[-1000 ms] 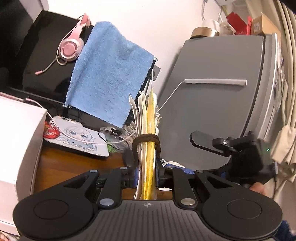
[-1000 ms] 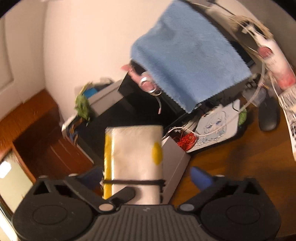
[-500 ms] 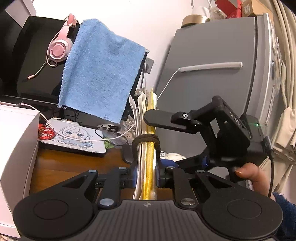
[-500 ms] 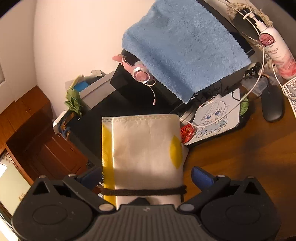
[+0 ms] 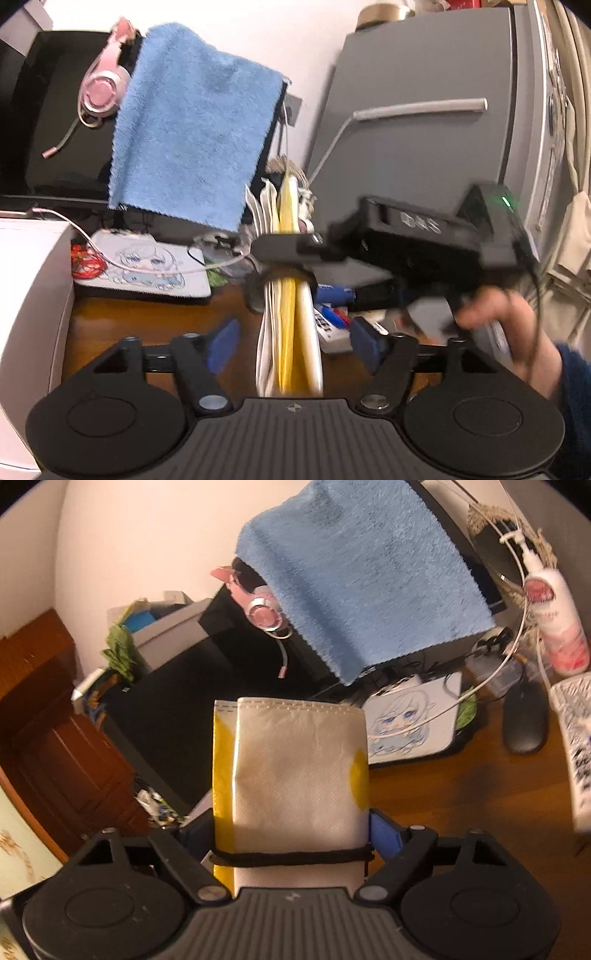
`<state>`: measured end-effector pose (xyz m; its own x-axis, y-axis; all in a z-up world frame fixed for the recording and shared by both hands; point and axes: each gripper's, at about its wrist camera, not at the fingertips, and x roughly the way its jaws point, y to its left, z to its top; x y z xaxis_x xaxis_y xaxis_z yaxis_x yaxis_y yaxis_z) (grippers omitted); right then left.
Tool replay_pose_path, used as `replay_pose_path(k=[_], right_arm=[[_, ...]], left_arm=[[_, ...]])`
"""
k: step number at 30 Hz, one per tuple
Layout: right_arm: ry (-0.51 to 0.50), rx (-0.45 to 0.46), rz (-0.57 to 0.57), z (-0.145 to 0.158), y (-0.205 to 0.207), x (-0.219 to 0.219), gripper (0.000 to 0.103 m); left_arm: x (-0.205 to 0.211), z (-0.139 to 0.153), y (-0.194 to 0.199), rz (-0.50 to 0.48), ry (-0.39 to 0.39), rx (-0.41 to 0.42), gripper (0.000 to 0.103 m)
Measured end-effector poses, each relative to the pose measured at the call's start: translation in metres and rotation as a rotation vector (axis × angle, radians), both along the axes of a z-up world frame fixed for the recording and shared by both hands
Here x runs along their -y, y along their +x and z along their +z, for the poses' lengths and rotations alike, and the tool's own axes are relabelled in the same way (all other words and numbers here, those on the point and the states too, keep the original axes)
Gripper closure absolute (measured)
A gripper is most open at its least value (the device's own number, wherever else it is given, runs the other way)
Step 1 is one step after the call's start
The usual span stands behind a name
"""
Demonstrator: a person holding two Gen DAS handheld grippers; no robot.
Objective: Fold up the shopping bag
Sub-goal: 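Carry the bundled strip with the right tool toward the white box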
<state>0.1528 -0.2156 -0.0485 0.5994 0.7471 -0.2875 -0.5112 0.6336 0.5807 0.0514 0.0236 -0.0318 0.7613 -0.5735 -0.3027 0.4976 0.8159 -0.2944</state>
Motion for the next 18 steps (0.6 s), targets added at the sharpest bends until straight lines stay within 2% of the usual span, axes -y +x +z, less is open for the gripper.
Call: replay_pose_path(k=[1,2,3,5,7,12,15,18], right_arm=[[-0.028,0.001,-0.008,0.005,0.005,0.002,0.019],[-0.070,0.003,-0.012,0.012,0.010,0.002,0.019],[-0.124,0.008,-0.013,0.018,0.017,0.002,0.019],[-0.234,0.006,-0.020,0.028,0.029,0.001,0.019],[-0.323,-0.028,-0.015,0.033,0.044,-0.004,0.019],[-0.535,-0.107,0.047,0.026,0.073,-0.026,0.019],[-0.615,-0.150,0.077,0.016,0.087,-0.037,0.019],[-0.717,-0.153,0.136,0.002,0.093,-0.058,0.019]], left_arm=[[0.000,0.005,0.001,-0.011,0.013,-0.015,0.023],[-0.001,0.009,0.002,-0.022,0.026,-0.030,0.021],[-0.001,0.014,0.003,-0.011,0.046,-0.036,0.019],[-0.002,0.025,0.002,0.024,0.089,-0.040,0.007],[-0.004,0.034,0.002,0.074,0.130,-0.033,0.004],[-0.007,0.046,0.007,0.146,0.259,-0.071,0.002],[-0.012,0.046,0.008,0.174,0.350,-0.040,0.002],[-0.019,0.049,0.010,0.171,0.428,-0.007,0.004]])
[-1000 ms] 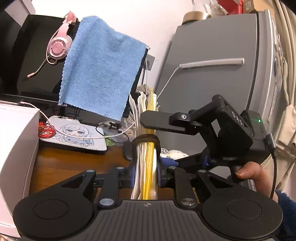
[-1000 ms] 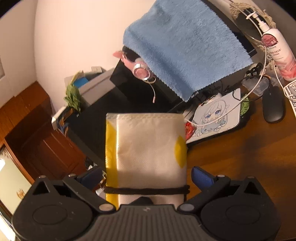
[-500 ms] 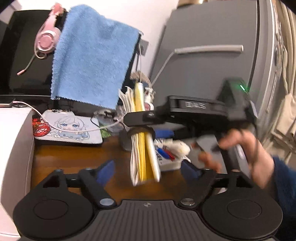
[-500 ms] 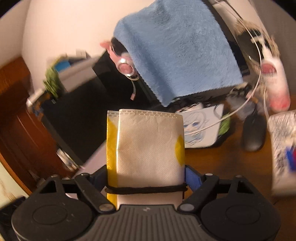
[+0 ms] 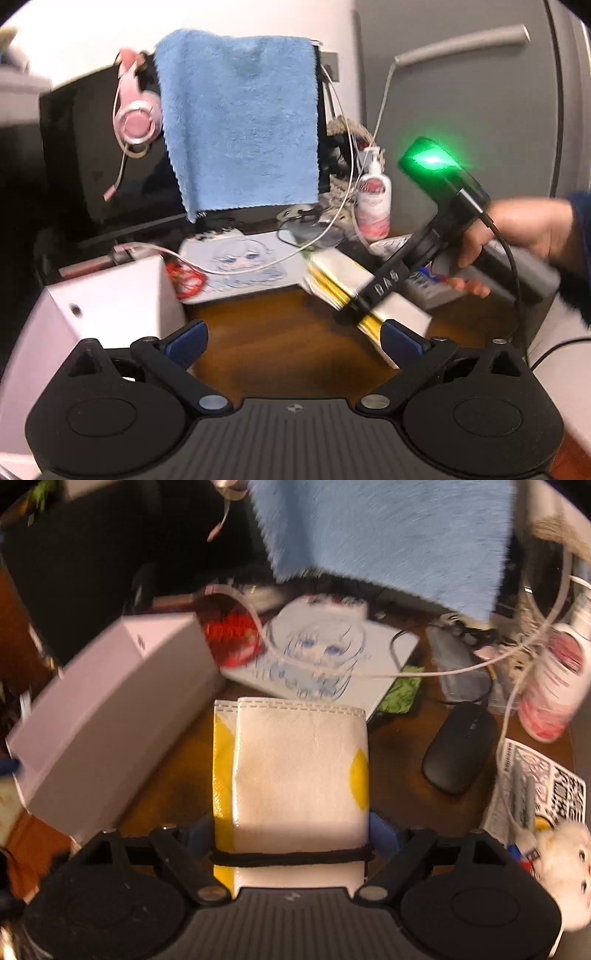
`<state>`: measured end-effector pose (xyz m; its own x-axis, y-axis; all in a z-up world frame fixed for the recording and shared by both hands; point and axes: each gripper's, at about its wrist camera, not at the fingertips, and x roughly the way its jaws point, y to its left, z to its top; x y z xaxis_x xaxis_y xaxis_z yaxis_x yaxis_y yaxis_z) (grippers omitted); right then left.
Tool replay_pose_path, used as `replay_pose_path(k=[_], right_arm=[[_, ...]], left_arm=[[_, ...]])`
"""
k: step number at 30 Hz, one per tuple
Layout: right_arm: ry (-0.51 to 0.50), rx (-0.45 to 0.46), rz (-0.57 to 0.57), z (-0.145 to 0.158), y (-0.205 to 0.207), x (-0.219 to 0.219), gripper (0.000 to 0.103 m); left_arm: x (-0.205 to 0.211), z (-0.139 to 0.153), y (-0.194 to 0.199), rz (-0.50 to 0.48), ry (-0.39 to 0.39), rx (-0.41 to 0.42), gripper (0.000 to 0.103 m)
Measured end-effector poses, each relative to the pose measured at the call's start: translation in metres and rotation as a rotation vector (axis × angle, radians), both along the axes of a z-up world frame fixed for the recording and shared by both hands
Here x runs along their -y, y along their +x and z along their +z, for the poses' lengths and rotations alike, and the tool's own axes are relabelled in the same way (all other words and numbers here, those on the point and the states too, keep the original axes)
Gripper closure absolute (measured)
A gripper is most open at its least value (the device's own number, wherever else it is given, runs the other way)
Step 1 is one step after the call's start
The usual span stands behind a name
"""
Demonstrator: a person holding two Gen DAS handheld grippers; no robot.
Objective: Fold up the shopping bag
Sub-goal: 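Carry the bundled strip with the right tool toward the white box, then lower the bundled strip into the white box with the right tool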
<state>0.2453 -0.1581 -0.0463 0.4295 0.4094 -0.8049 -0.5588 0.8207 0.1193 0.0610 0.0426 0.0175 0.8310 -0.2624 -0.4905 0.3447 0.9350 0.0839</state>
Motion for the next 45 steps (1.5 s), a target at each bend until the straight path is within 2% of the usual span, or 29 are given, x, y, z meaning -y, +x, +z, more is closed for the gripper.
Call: replay_pose_path(k=[6,8,11,16,21,23,29,35,42,45], right_arm=[[-0.135,-0.028,0.206,-0.014,-0.005,-0.043,0.018],[-0.177,-0.024,0.271,-0.016,-0.007,-0.055,0.018],[-0.216,-0.022,0.313,-0.019,-0.007,-0.068,0.018],[-0.218,-0.068,0.330,-0.022,0.003,-0.076,0.014],[-0.204,-0.123,0.310,-0.024,0.017,-0.079,0.009],[-0.183,-0.128,0.292,-0.019,0.016,-0.077,0.000],[-0.207,-0.151,0.278,-0.023,0.008,-0.074,0.000],[-0.258,-0.148,0.312,-0.040,0.011,-0.081,0.000],[-0.273,-0.195,0.277,-0.049,0.023,-0.084,0.001],[-0.278,-0.215,0.275,-0.051,0.025,-0.084,0.012]], left_arm=[[-0.035,0.011,-0.001,0.069,-0.133,0.020,0.004],[-0.042,0.014,-0.003,0.101,-0.138,0.037,0.004],[-0.053,0.018,-0.001,0.119,-0.123,-0.022,0.004],[-0.073,0.022,0.000,0.165,-0.125,-0.106,0.003],[-0.082,0.025,-0.009,0.205,-0.077,-0.096,0.003],[-0.083,0.027,-0.015,0.201,-0.077,-0.087,0.003],[-0.096,0.032,-0.023,0.142,-0.168,-0.071,0.002],[-0.114,0.036,-0.033,0.193,-0.178,-0.033,0.002],[-0.144,0.036,-0.043,0.235,-0.238,-0.017,0.002],[-0.154,0.033,-0.046,0.255,-0.246,-0.016,0.002]])
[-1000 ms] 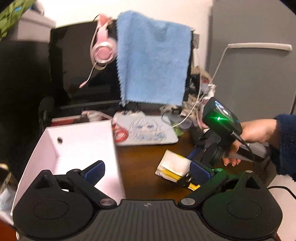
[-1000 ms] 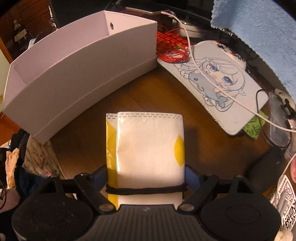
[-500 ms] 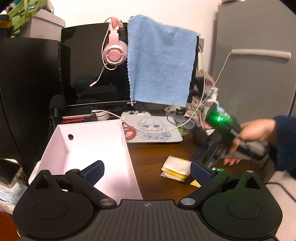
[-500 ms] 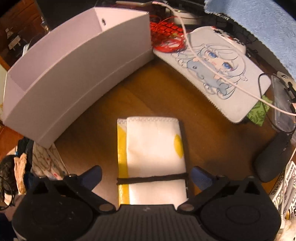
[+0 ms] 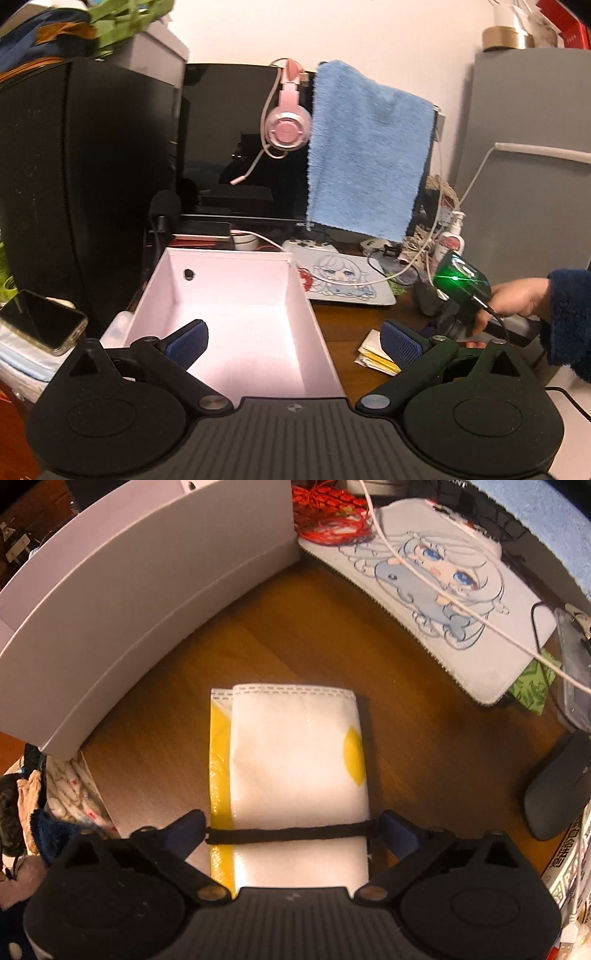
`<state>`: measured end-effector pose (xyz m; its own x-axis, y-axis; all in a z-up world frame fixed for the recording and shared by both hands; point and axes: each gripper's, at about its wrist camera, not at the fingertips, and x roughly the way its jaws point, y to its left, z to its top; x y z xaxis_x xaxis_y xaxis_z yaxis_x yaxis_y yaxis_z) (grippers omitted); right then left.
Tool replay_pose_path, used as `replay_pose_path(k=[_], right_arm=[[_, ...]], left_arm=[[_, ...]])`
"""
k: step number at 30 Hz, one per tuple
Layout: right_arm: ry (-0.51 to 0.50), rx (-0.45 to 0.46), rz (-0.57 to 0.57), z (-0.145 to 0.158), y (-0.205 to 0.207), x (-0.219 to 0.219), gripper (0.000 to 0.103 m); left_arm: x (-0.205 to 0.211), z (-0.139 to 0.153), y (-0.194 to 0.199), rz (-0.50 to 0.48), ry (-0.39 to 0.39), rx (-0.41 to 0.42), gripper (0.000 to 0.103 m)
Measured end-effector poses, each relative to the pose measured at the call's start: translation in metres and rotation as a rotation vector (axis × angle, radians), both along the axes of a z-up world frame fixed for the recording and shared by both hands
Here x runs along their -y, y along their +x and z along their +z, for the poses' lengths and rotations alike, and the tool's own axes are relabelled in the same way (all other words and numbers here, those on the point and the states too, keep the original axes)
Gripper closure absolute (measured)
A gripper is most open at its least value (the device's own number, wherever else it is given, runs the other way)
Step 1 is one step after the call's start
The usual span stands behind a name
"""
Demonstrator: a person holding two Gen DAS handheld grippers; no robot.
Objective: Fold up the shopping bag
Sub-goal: 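Lower the bundled strip into the white box with the right tool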
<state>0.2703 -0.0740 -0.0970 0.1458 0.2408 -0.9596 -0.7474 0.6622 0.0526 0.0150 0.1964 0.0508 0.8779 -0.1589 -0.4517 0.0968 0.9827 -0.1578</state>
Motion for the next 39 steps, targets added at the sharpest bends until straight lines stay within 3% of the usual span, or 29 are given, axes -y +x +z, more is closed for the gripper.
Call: replay_pose_path(k=[7,13,17,21,28,31,39], right_arm=[[0.015,0.071,0.031,0.025,-0.008,-0.003,0.017],[0.078,0.177,0.149,0.116,-0.025,-0.028,0.017],[0.140,0.271,0.263,0.182,-0.029,-0.069,0.016],[0.154,0.288,0.395,0.211,-0.031,-0.132,0.016],[-0.004,0.200,0.580,0.160,0.000,-0.246,0.017],[-0.057,0.168,0.616,0.127,0.014,-0.267,0.017],[-0.168,0.187,0.726,0.047,0.033,-0.302,0.016]], left_arm=[[-0.022,-0.004,-0.006,0.026,-0.024,0.008,0.002],[-0.046,-0.003,-0.014,0.103,-0.021,0.041,0.002],[-0.064,-0.002,-0.016,0.170,-0.005,0.064,0.002],[-0.083,-0.004,-0.013,0.202,-0.021,0.058,0.002],[-0.108,-0.007,0.001,0.177,-0.101,0.032,0.002],[-0.113,-0.009,0.008,0.166,-0.110,0.028,0.002],[-0.120,-0.018,0.030,0.158,-0.125,0.000,0.002]])
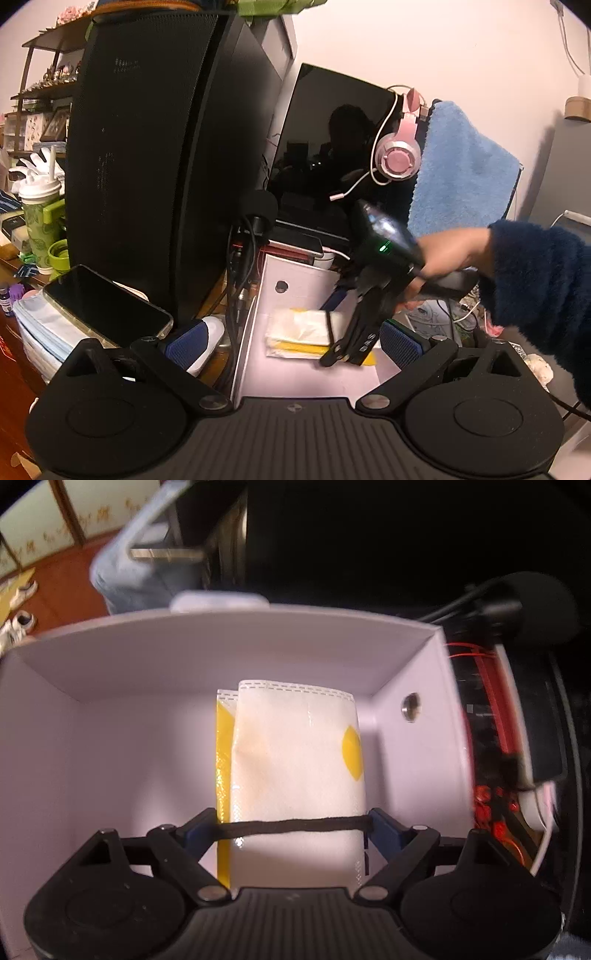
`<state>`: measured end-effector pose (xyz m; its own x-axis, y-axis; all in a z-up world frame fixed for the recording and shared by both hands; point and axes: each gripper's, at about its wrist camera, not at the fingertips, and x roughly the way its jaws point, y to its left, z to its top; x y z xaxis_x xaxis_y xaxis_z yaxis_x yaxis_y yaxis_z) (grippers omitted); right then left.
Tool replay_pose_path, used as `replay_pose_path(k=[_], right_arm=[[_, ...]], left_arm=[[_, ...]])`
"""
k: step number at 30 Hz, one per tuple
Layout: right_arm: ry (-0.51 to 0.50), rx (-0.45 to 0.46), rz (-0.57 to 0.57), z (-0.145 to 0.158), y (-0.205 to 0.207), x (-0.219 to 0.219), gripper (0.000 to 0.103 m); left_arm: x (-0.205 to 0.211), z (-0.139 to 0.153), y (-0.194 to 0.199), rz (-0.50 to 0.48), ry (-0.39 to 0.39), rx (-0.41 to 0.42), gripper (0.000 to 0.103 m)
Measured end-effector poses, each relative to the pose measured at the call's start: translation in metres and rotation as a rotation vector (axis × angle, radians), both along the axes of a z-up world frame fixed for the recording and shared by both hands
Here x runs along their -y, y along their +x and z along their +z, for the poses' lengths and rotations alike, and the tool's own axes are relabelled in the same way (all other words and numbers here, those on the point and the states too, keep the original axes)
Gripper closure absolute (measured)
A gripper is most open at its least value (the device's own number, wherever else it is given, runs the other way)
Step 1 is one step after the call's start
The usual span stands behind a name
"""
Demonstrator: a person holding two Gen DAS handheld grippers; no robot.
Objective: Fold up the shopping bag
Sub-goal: 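Lower the bundled strip into the white box with the right tool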
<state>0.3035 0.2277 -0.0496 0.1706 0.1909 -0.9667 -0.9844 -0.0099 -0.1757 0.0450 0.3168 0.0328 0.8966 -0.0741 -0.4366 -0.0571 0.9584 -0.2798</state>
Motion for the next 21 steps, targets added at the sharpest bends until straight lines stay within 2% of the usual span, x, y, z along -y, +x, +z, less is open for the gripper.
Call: replay_pose_path(k=[4,8,16,18,19,21], right_arm=[[-0.009,0.035,0.030,-0.020,0.003,-0.006,0.017],[0.001,0.014,0.050,-0.027,0.004,-0.006,0.013],[0.083,0.039,0.054,-0.015,-0.004,0.011,0.007],[0.110,0.016,0.054,-0.007,-0.007,0.022,0.012],[0.118,-0.003,0.055,-0.004,-0.009,0.027,0.017],[0.106,-0.019,0.064,-0.004,-0.015,0.036,0.024]], left_arm=[[0.002,-0.004,0.005,0.007,0.022,-0.016,0.002],[0.004,-0.003,0.011,-0.011,0.020,-0.014,0.002],[0.005,-0.008,0.020,-0.026,0.017,-0.027,0.002],[0.003,-0.010,0.020,-0.019,0.013,-0.030,0.002],[0.003,-0.010,0.020,-0.017,0.011,-0.029,0.002],[0.002,-0.010,0.020,-0.013,0.006,-0.025,0.002]])
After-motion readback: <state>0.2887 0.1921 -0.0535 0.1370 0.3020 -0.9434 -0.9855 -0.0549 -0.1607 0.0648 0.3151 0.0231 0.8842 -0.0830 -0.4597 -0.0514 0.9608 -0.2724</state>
